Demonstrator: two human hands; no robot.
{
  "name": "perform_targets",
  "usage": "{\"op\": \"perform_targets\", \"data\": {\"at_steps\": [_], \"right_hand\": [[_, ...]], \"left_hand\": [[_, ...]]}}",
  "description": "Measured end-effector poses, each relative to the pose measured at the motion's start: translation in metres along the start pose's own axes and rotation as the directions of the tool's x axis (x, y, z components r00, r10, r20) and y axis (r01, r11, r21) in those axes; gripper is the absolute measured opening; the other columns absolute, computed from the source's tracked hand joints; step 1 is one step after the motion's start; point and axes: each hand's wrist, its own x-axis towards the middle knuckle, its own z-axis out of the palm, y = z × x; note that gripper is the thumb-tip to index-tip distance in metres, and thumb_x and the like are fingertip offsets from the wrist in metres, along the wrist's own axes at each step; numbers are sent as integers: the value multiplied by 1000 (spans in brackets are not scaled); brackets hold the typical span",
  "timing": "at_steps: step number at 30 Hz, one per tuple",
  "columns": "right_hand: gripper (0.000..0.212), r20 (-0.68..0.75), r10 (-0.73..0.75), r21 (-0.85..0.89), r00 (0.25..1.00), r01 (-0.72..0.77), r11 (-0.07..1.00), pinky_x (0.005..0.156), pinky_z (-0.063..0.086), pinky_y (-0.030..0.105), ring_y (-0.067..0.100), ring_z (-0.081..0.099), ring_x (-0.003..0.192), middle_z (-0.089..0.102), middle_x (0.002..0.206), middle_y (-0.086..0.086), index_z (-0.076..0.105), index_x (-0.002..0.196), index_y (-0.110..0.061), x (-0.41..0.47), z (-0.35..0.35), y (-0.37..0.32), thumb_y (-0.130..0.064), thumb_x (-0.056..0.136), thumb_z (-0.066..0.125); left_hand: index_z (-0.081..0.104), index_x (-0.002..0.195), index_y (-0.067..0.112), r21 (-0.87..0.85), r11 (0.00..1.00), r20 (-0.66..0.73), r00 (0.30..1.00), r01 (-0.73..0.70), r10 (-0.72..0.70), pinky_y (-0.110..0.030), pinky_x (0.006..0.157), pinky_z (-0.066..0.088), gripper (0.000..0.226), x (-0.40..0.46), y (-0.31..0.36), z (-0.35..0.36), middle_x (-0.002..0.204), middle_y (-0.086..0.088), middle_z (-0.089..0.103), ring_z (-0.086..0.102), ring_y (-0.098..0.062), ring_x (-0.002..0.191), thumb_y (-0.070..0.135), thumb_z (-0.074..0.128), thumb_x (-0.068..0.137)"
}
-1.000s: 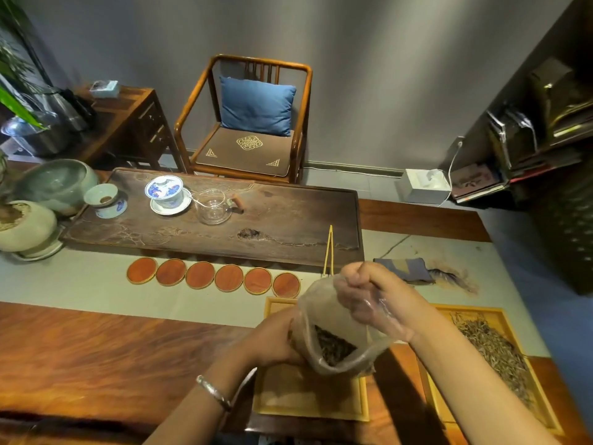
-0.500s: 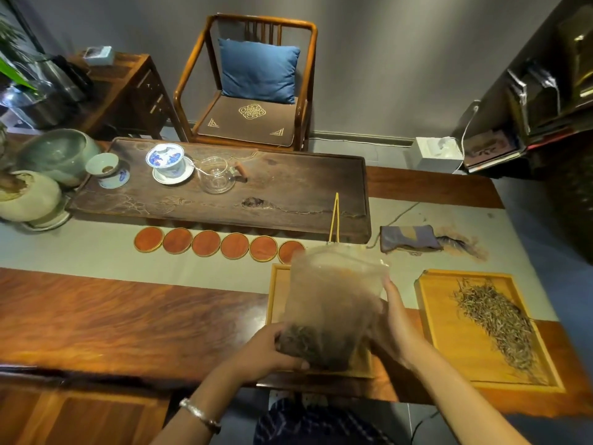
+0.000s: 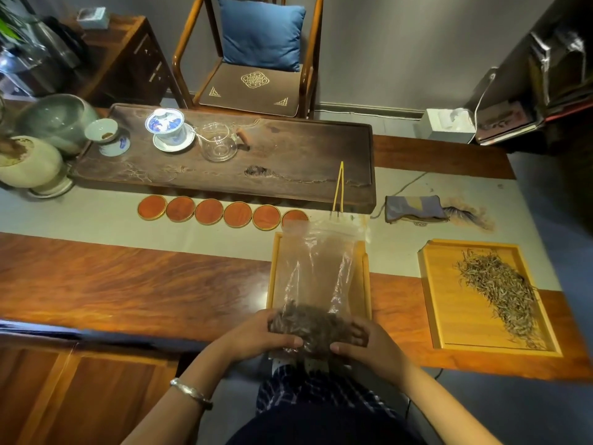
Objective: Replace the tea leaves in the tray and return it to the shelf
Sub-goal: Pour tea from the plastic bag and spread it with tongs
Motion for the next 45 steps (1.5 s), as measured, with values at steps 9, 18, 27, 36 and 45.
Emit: {"op": "perform_targets", "data": {"at_steps": [9, 18, 27, 36, 45], "right_hand": [[16, -56, 59, -46, 997, -61, 997, 77, 51, 19, 9, 69, 88, 76, 90, -3, 73, 97, -16, -15, 2, 7, -27, 85, 68], [38, -114, 93, 60, 989, -86, 994, 61, 48, 15, 15, 67, 67, 74, 78, 14, 75, 76, -8, -14, 0, -10, -42, 85, 60], [47, -175, 80, 96, 981, -63, 993, 59, 45, 24, 16, 58, 52, 65, 54, 9, 66, 50, -14, -12, 3, -24, -46, 85, 62], [37, -210, 86, 122, 974, -62, 991, 55, 44, 23, 10, 53, 46, 58, 48, -3, 73, 80, -3, -12, 1, -35, -40, 77, 71], [28, -271, -4, 113, 962, 36, 993, 45, 44, 17, 10, 52, 44, 59, 51, -2, 70, 69, -15, -17, -9, -73, -36, 86, 64]], "left_hand": [[67, 93, 20, -47, 997, 90, 994, 66, -62, -25, 67, 59, 5, -10, -3, 13, 81, 5, 75, 71, -11, 71, 25, 65, 92], [63, 113, 8, -144, 987, -5, 998, 64, -66, -25, 66, 59, 24, -8, 11, 12, 100, -5, 76, 74, -16, 81, 21, 63, 93], [64, 109, 5, -109, 994, -178, 983, 22, -42, -28, 64, 59, 45, -6, 21, 7, 100, -7, 76, 70, -30, 73, 38, 71, 80], [67, 110, 9, -30, 1000, -239, 971, 2, -9, -30, 70, 57, 52, -11, 30, 5, 94, -6, 75, 71, -26, 64, 46, 67, 75], [70, 87, 11, -43, 988, -367, 922, -148, 123, -20, 63, 58, 27, -12, 54, 2, 66, -7, 75, 72, -16, 58, 21, 47, 98]]}}
